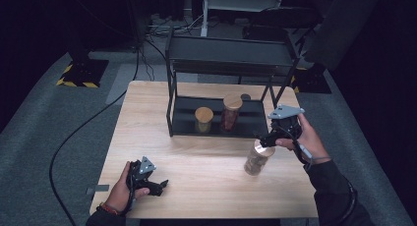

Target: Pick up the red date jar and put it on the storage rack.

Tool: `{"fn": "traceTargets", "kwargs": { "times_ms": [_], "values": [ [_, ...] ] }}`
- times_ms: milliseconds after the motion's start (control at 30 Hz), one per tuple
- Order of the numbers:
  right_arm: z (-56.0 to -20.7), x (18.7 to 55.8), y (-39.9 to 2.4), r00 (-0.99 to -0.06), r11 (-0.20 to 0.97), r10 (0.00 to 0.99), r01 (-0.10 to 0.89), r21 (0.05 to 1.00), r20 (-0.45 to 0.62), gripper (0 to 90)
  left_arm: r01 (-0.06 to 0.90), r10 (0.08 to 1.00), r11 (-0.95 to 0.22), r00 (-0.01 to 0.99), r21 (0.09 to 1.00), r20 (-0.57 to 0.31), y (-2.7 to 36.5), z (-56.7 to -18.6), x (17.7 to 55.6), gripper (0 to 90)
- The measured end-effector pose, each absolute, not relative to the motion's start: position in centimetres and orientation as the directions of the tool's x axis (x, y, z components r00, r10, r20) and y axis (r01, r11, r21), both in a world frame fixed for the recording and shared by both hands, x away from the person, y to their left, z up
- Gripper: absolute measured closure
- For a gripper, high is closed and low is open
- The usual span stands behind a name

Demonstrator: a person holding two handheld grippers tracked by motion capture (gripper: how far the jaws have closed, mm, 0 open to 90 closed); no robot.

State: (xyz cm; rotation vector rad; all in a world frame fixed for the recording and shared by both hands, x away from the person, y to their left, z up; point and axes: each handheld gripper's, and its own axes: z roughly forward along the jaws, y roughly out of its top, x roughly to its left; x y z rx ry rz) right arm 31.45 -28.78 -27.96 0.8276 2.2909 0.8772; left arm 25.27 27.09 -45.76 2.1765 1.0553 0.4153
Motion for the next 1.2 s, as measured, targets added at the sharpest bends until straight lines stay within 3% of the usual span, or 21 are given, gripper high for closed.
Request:
{"fn": "traceTargets", "kwargs": {
  "times_ms": [600, 1200],
  "values": [
    [-30.4, 26.9, -31.4, -0.686, 0.619, 0.67, 0.306, 0.723, -0.283, 3.2, 0.569, 0.783, -0.445, 0.621, 0.692, -0.007, 27.1, -45.8, 25.3, 0.2],
    [-34.7, 24.8, -34.8, -0.681, 0.605, 0.674, 0.286, 0.743, -0.288, 3.2, 0.569, 0.783, -0.446, 0.622, 0.691, -0.006, 27.1, -45.8, 25.3, 0.2]
  ]
}}
